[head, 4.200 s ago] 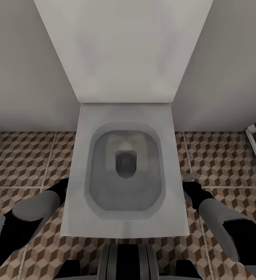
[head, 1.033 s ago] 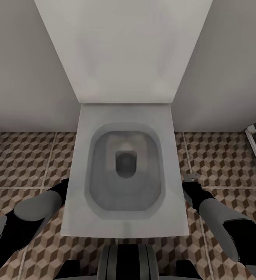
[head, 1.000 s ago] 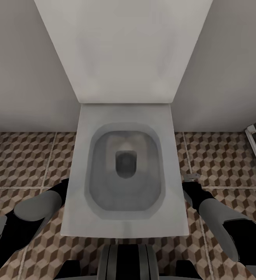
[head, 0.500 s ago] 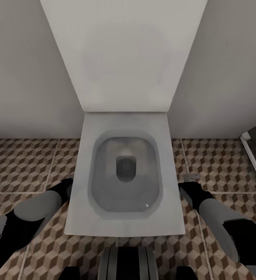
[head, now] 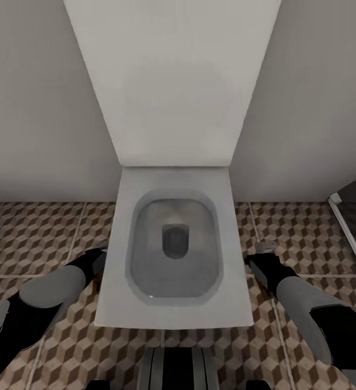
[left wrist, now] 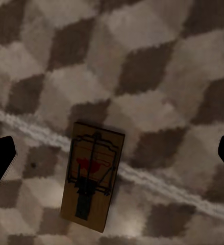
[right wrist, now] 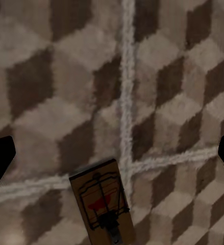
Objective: Take the four mousetraps from the cabinet in the bathroom and place them on the bathroom floor. Make sure all four end up on the same floor surface, and ensure that at least two of them are either under or directly next to the same bathroom sink.
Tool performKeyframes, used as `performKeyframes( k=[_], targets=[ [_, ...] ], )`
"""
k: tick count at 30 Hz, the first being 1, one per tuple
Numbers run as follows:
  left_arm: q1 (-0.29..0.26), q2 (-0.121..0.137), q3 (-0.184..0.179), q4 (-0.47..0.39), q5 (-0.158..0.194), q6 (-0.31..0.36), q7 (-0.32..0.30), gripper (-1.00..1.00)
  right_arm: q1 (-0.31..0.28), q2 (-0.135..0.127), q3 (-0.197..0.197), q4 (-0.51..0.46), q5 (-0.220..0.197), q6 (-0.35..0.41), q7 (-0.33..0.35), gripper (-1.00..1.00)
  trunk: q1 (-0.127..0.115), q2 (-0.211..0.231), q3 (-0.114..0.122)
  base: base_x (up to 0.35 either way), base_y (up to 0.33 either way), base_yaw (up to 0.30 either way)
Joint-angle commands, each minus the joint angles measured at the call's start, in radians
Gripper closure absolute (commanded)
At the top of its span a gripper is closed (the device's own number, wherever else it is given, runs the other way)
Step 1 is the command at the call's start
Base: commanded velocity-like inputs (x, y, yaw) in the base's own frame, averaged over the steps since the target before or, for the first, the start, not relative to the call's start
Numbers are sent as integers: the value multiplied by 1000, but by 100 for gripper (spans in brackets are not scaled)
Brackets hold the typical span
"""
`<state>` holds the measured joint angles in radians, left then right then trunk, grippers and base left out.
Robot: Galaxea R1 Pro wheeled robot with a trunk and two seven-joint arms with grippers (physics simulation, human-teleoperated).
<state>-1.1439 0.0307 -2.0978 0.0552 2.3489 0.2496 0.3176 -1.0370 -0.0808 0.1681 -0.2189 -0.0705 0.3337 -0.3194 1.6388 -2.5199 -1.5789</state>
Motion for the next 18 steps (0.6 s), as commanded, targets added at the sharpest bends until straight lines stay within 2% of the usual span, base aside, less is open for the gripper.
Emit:
performKeyframes(
  k=[1, 18],
  targets=[
    [0, 0, -8, 0, 7, 5, 3, -100, 0, -1, 8, -2, -8, 7, -4, -100, -1, 0, 3, 0, 0, 0],
    [0, 0, -7, 0, 7, 3, 3, -100, 0, 0, 8, -2, -8, 7, -4, -100, -8, 4, 69, 0, 0, 0]
  ],
)
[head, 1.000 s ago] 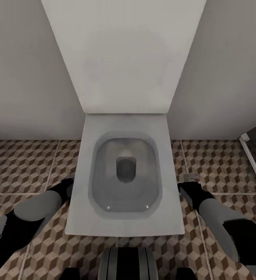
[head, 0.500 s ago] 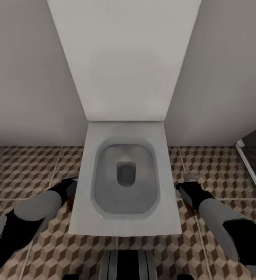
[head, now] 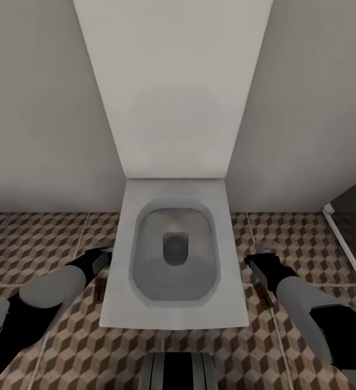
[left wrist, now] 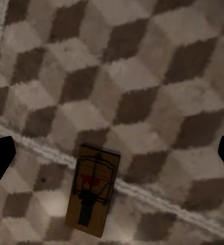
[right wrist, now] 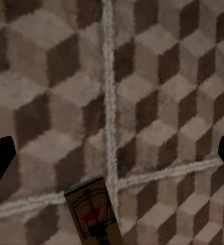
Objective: Take the four mousetraps from the cabinet in the bathroom and place them on the bathroom floor. Make sure all four end up on the same floor surface, and ensure that at least two of them are either under or directly next to the same bathroom sink.
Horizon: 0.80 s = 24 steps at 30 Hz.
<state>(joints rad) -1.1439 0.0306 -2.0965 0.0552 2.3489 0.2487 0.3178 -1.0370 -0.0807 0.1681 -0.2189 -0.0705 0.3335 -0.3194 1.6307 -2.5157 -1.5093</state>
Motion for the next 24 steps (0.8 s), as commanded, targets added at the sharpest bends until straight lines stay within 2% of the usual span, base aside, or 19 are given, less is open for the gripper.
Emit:
performKeyframes(
  k=[1, 9, 24],
  targets=[
    [0, 0, -9, 0, 7, 4, 3, -100, 0, -1, 8, -2, -8, 7, -4, -100, -1, 0, 3, 0, 0, 0],
    [0, 0, -9, 0, 7, 4, 3, -100, 0, -1, 8, -2, -8, 7, -4, -100, -4, 2, 34, 0, 0, 0],
    [0, 8, -10, 0, 7, 1, 2, -100, 0, -1, 8, -2, -8, 6, -4, -100, -4, 2, 34, -29, 0, 0]
  ],
)
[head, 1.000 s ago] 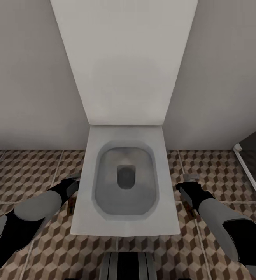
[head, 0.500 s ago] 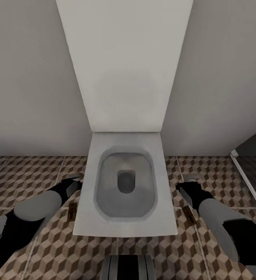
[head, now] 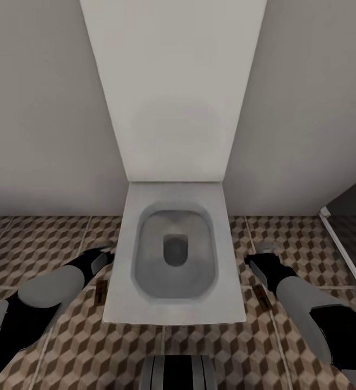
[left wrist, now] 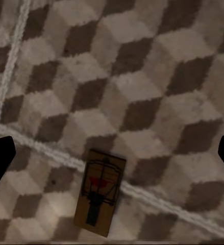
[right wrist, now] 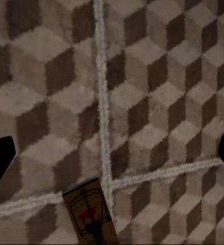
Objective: Take the four mousetraps from the cabinet in the bathroom and place them on the bathroom floor. Make sure all four end up on the same floor surface, and ensure that at least two of them are either under or directly next to the same bathroom sink.
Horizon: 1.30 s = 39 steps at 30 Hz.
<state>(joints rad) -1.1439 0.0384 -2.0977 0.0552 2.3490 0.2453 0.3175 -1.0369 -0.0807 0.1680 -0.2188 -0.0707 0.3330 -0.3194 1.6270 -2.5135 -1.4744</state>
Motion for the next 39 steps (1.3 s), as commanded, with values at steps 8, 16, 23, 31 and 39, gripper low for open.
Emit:
performKeyframes(
  k=[8, 16, 23, 31, 39],
  targets=[
    [0, 0, -8, 0, 7, 5, 3, -100, 0, -1, 8, -2, -8, 6, -4, -100, 0, 0, -1, -275, 0, 0],
    [0, 1, -8, 0, 7, 5, 3, -100, 0, -1, 8, -2, -8, 6, -4, -100, 0, 0, -1, -325, 0, 0],
    [0, 1, -8, 0, 7, 5, 3, -100, 0, -1, 8, -2, -8, 6, -4, -100, 0, 0, -1, -333, 0, 0],
    [0, 0, -8, 0, 7, 5, 3, -100, 0, -1, 8, -2, -8, 6, -4, -100, 0, 0, -1, -334, 0, 0],
    [0, -2, -7, 0, 7, 5, 3, -100, 0, -1, 8, -2, -8, 6, -4, -100, 0, 0, -1, -334, 0, 0]
  ],
)
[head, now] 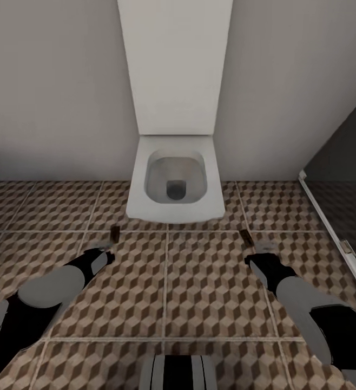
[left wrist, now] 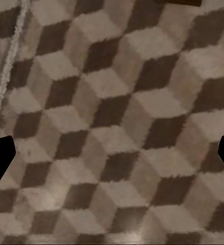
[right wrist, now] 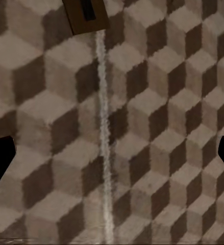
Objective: Take the four mousetraps from the cabinet in the bathroom and place them on the bathroom floor. Make sure all four end up on the same floor surface, and ensure that at least two of them are either under or directly next to the same bathroom sink.
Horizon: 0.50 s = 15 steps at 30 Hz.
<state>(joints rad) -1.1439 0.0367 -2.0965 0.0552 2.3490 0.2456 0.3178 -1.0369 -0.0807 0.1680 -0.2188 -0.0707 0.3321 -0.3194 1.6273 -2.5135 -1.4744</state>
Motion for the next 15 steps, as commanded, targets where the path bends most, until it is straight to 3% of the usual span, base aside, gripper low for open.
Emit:
performKeyframes(
  k=[1, 6, 15],
  targets=[
    [0, 0, -8, 0, 7, 4, 3, -100, 0, 0, 8, -2, -8, 7, -4, -100, -1, 0, -1, -324, 0, 0],
    [0, -3, -8, 0, 7, 4, 3, -100, 0, 1, 8, -2, -8, 7, -4, -100, -1, 0, -1, -200, 0, 0],
    [0, -5, -8, 0, 7, 2, 3, -100, 0, 0, 8, -2, -8, 7, -4, -100, -1, 0, -1, -39, 0, 0]
  ],
)
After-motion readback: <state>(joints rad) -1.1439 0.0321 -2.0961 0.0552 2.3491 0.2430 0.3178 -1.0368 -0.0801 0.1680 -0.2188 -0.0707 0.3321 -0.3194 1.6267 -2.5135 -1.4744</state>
